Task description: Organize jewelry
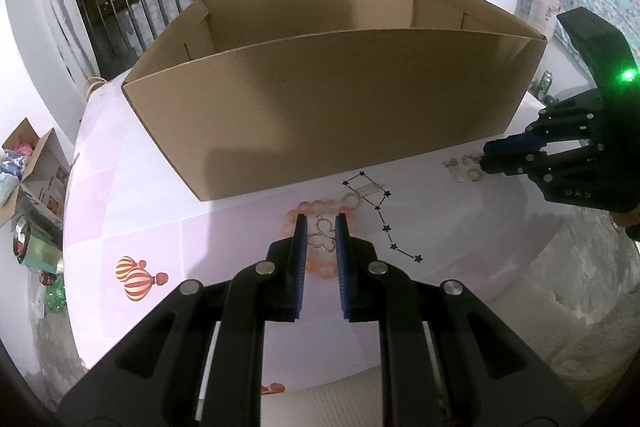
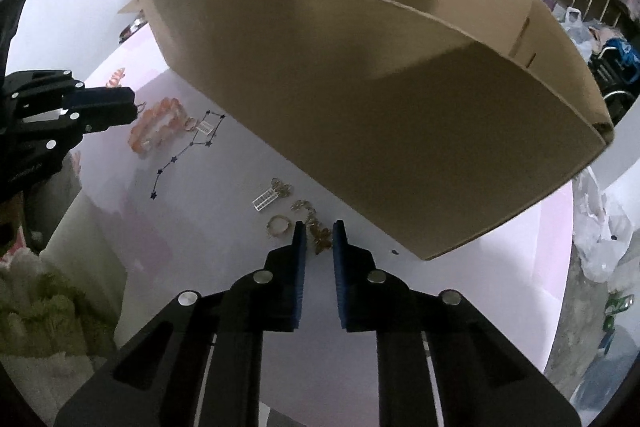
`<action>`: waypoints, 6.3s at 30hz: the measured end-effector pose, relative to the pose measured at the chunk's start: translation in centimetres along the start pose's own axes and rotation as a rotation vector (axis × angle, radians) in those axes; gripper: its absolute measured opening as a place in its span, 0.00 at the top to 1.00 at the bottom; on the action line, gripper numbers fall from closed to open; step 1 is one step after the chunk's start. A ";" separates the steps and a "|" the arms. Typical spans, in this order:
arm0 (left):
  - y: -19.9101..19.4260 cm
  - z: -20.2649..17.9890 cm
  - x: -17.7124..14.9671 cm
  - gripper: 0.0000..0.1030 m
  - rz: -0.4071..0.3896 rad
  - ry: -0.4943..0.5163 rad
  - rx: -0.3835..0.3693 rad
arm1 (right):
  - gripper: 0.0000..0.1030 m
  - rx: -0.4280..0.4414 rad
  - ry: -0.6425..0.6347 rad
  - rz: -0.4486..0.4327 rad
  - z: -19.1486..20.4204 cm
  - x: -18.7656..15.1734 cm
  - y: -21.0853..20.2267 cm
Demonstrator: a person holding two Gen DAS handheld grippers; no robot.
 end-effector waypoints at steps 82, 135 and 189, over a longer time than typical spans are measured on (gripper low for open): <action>0.8 -4.1 -0.2 0.64 -0.001 0.082 -0.229 | 0.68 0.171 0.213 -0.106 1.1 -0.5 -2.9; 3.2 -0.5 -0.8 0.90 0.032 0.056 0.018 | 0.68 0.129 0.009 -0.204 6.6 4.3 -0.5; 0.6 0.4 -1.2 0.90 -0.050 0.036 -0.004 | 0.95 0.104 -0.108 -0.160 7.7 4.6 -2.5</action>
Point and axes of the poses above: each gripper's, at about its wrist camera, not at the fingertips, and y roughly the way its jaws point, z to its left, x to its top, the point moved 6 cm from there along y, roughly the way its jaws point, and after that the axes turned 11 degrees about z, right-handed, at the moved point
